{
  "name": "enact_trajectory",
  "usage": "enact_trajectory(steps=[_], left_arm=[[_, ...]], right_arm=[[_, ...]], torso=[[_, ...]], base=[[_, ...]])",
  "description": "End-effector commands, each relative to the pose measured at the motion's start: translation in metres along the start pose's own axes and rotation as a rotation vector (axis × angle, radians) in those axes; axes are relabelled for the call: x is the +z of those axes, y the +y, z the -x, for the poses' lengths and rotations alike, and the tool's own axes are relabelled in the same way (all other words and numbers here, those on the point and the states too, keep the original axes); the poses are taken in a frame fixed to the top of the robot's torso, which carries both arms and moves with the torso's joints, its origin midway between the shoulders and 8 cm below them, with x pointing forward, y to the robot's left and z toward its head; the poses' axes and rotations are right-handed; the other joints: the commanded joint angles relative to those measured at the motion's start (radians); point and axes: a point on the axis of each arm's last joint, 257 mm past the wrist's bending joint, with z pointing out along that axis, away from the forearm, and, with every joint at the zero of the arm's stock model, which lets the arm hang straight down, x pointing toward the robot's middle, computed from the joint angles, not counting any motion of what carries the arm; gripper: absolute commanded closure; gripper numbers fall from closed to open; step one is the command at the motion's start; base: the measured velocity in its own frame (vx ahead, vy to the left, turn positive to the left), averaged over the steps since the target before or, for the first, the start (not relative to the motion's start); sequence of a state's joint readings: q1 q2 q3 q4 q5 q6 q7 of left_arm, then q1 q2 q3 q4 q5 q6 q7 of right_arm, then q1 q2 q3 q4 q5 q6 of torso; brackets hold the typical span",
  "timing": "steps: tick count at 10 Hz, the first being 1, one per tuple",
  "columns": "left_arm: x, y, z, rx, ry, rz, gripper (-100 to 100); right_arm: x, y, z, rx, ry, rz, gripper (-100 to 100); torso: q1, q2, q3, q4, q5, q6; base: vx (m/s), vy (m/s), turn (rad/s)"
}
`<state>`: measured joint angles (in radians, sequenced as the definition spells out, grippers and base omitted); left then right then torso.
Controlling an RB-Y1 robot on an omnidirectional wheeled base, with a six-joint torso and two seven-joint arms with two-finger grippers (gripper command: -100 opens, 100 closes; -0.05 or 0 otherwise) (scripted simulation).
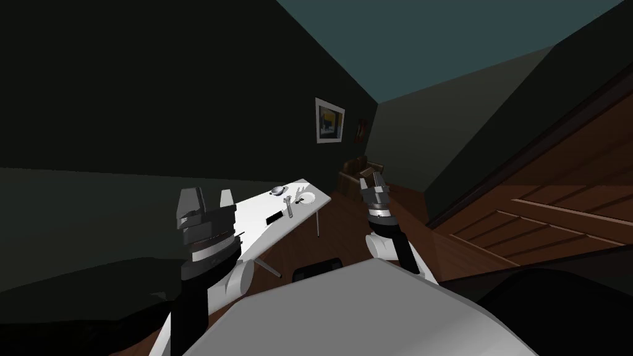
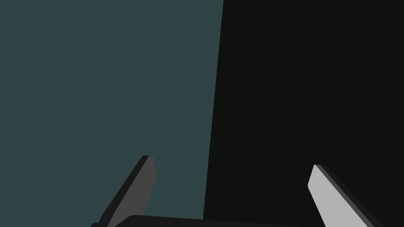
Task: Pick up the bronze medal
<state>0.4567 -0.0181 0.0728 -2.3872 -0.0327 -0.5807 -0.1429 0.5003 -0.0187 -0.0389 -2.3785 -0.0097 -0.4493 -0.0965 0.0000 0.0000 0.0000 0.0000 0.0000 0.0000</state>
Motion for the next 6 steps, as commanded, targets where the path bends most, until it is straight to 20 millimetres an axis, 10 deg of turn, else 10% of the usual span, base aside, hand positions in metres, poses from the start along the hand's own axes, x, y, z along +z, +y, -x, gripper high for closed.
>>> enact_trajectory(steps=[1,6], left_arm=[[0.000,0.003,-0.006,0.003,0.036,0.006,-100],[-0.008,0.029,-0.032,0.011,0.182,0.081,-100]], right_arm=[[0.000,0.000,0.000,0.000,0.000,0.000,0],[0.000,0.000,0.000,0.000,0.000,0.000,0]], torso=[[0.000,0.000,0.000,0.000,0.000,0.000],[-0.001,-0.001,-0.001,0.000,0.000,0.000]], base=[[0.002,-0.004,-0.035],[0.011,-0.014,-0.064]])
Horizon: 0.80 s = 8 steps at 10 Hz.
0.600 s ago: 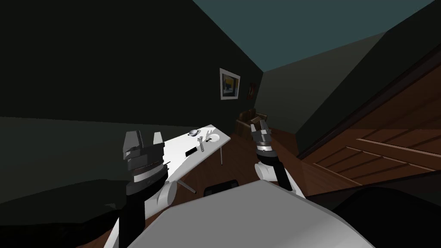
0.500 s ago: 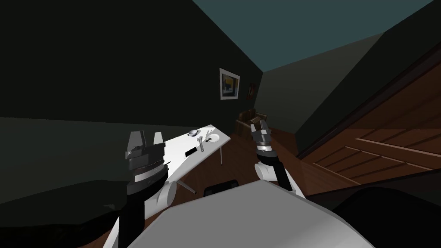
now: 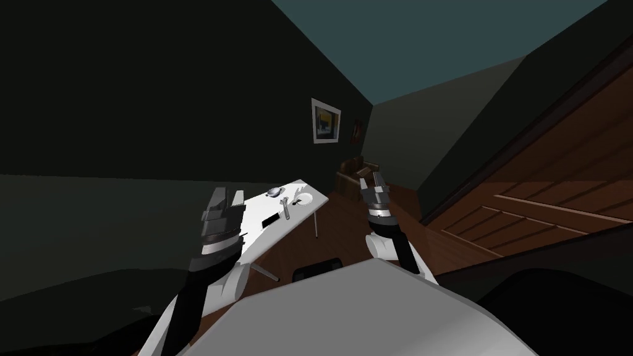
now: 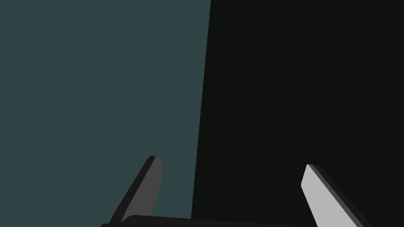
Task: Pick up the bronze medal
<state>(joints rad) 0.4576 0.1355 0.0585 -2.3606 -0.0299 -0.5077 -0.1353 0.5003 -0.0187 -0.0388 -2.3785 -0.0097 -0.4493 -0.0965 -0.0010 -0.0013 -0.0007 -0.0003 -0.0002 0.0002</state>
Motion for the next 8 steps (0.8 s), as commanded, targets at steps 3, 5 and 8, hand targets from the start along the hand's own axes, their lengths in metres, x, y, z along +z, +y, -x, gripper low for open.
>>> enact_trajectory(steps=[3,5,8], left_arm=[[-0.008,0.031,-0.023,0.004,0.112,0.098,-100],[-0.015,0.049,-0.035,0.008,0.174,0.159,-100],[-0.025,0.071,-0.047,0.017,0.240,0.232,-100]], right_arm=[[0.000,0.000,0.000,0.000,0.000,0.000,0],[0.000,0.000,0.000,0.000,0.000,0.000,0],[0.000,0.000,0.000,0.000,0.000,0.000,0]], torso=[[0.000,0.000,0.000,0.000,0.000,0.000],[-0.001,0.000,0.000,0.000,0.000,0.000],[0.000,0.000,0.000,0.000,0.000,0.000]], base=[[0.018,-0.025,-0.107],[0.023,-0.027,-0.117],[0.019,-0.021,-0.090]])
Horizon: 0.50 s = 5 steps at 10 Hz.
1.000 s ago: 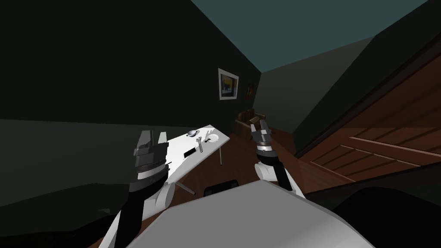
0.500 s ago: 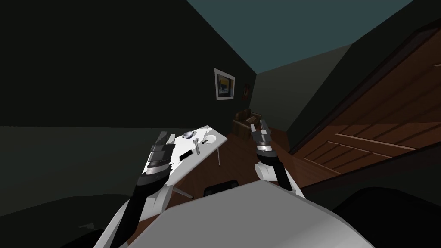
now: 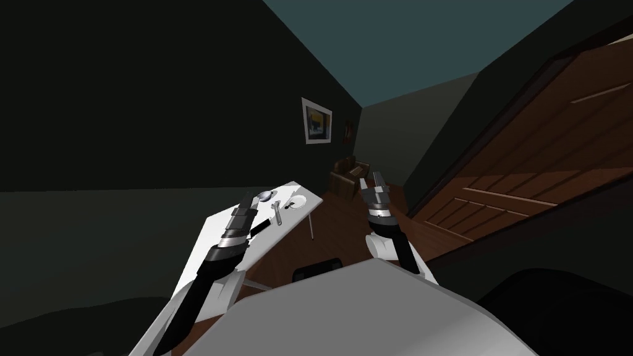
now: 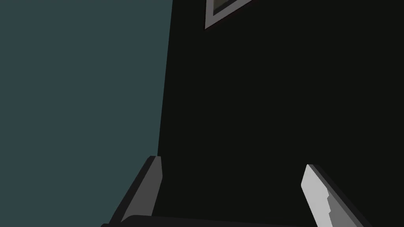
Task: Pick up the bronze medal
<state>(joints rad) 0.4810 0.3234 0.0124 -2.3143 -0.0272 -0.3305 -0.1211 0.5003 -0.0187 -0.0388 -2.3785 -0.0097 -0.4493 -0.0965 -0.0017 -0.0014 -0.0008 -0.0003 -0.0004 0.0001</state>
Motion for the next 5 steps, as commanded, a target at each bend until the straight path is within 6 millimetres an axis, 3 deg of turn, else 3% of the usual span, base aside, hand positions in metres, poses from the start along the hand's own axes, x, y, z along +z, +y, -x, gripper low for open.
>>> enact_trajectory(steps=[1,5], left_arm=[[-0.002,0.018,-0.011,0.007,0.053,0.056,-100],[-0.009,0.046,-0.024,0.022,0.121,0.145,-100]], right_arm=[[0.000,0.000,0.000,0.000,0.000,0.000,0],[0.000,0.000,0.000,0.000,0.000,0.000,0]], torso=[[0.000,0.000,0.000,0.000,0.000,0.000],[0.000,0.000,0.000,0.000,0.000,0.000]], base=[[0.027,-0.032,-0.142],[0.020,-0.018,-0.085]])
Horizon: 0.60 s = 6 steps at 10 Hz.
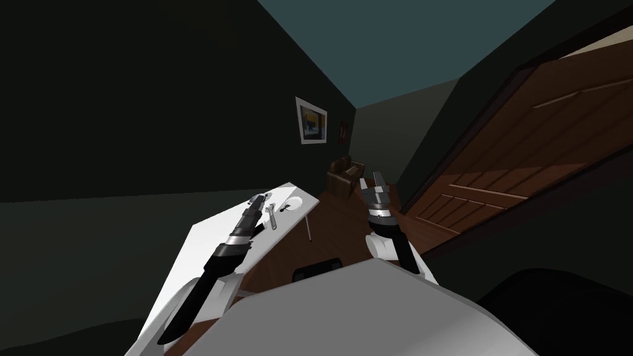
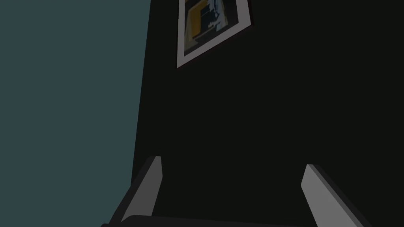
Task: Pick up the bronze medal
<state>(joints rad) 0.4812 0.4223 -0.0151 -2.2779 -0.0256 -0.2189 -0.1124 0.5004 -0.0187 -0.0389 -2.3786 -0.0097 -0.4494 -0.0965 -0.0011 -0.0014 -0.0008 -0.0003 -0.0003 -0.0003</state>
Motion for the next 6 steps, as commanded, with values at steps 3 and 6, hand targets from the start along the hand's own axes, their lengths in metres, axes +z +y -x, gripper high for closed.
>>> enact_trajectory(steps=[3,6], left_arm=[[-0.010,0.044,-0.020,0.031,0.108,0.139,-100],[-0.021,0.075,-0.032,0.060,0.177,0.238,-100]], right_arm=[[0.000,0.000,0.000,0.000,0.000,0.000,0],[0.000,0.000,0.000,0.000,0.000,0.000,0]], torso=[[-0.001,0.000,0.000,0.000,0.000,0.000],[0.000,0.000,0.000,0.000,0.000,0.000]], base=[[0.026,-0.027,-0.143],[0.024,-0.021,-0.104]])
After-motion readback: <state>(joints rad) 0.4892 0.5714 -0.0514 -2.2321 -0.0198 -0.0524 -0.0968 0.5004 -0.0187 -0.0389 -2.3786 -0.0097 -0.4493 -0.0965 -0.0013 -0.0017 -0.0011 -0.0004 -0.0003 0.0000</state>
